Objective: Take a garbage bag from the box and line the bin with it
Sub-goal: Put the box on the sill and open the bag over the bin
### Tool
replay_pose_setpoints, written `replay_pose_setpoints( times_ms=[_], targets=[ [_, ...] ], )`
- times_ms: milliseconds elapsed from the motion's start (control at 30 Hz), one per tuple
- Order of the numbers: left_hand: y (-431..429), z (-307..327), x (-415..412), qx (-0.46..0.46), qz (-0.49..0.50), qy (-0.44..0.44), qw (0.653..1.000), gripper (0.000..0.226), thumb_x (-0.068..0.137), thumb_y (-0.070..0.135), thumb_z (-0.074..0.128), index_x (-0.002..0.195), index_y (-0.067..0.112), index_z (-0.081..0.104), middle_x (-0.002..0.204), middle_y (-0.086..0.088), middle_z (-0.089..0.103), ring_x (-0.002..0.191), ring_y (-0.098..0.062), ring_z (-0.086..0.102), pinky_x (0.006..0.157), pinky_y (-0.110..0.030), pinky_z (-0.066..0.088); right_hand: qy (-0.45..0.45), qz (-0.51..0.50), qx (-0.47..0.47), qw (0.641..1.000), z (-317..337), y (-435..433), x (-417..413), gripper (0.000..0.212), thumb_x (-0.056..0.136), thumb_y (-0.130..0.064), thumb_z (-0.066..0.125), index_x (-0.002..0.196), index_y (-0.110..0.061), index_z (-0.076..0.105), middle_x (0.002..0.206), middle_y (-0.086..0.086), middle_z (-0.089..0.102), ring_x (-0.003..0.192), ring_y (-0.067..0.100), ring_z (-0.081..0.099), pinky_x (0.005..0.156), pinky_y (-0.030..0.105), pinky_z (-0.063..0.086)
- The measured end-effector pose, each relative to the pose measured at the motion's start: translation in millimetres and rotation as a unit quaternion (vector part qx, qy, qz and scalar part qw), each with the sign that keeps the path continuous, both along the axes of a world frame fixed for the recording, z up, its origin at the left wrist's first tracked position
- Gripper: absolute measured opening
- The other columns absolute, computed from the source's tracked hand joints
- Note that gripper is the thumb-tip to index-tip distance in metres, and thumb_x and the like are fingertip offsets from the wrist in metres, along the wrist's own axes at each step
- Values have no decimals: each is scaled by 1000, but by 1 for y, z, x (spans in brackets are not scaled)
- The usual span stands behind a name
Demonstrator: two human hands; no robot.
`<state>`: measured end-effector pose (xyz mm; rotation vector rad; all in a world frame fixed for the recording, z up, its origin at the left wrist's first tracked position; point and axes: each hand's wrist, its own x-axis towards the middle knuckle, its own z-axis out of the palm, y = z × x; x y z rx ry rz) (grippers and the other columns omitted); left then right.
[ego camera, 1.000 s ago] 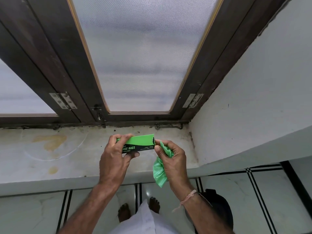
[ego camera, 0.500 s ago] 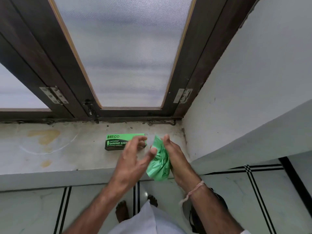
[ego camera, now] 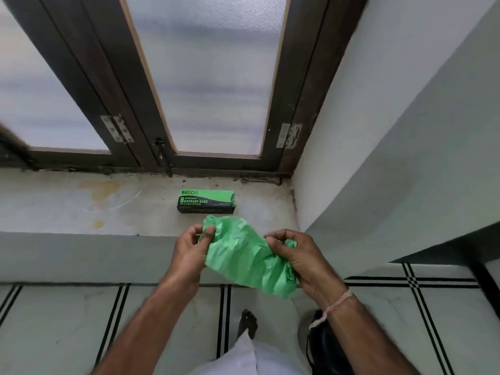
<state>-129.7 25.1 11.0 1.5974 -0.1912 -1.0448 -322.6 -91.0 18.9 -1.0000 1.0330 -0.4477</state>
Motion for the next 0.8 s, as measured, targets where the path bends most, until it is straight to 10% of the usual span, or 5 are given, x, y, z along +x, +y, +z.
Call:
replay_pose_setpoints(
  times_ms=[233, 400, 500, 733, 800],
  targets=[
    [64, 24, -78, -3, -243, -128, 962, 138, 51, 103, 47, 163, 36, 4, 161, 4, 32, 146, -22, 36, 116, -52, 35, 31, 20, -94, 995, 19, 65, -48, 12, 84, -9, 82, 91, -3, 74, 79, 6, 77, 73, 17, 74, 68, 29, 60],
    [105, 22, -137, -59, -248, -36, 966, 70, 80, 64, 71, 125, 10, 68, 114, -5, 79, 107, -23, 76, 95, -39, 60, -6, -1, -55, 998, 29, 118, -88, 14, 85, -7, 81, 95, -3, 72, 85, 11, 75, 77, 22, 74, 71, 34, 63],
    [133, 18, -163, -65, -146, 7, 987, 39, 95, 39, 64, 114, 5, 72, 104, -11, 81, 97, -27, 79, 73, -30, 62, 12, -3, -37, 999, 30, 140, -130, 21, 80, -9, 85, 97, -5, 73, 92, 15, 76, 83, 27, 74, 79, 39, 64],
    [171, -8, -214, 28, -78, 53, 995, 63, 85, 57, 69, 119, 5, 67, 108, -13, 79, 93, -25, 78, 74, -35, 62, 14, -39, 1, 999, 25, 167, -230, 18, 80, -7, 84, 95, -3, 76, 92, 15, 78, 81, 22, 75, 72, 30, 61],
    [177, -15, -239, 69, -91, -77, 990, 102, 66, 81, 73, 134, 8, 55, 133, -15, 66, 116, -27, 67, 90, -42, 59, 11, -43, -5, 999, 25, 169, -247, 10, 82, -3, 81, 90, -5, 75, 89, 14, 76, 78, 21, 73, 72, 30, 62]
  ],
)
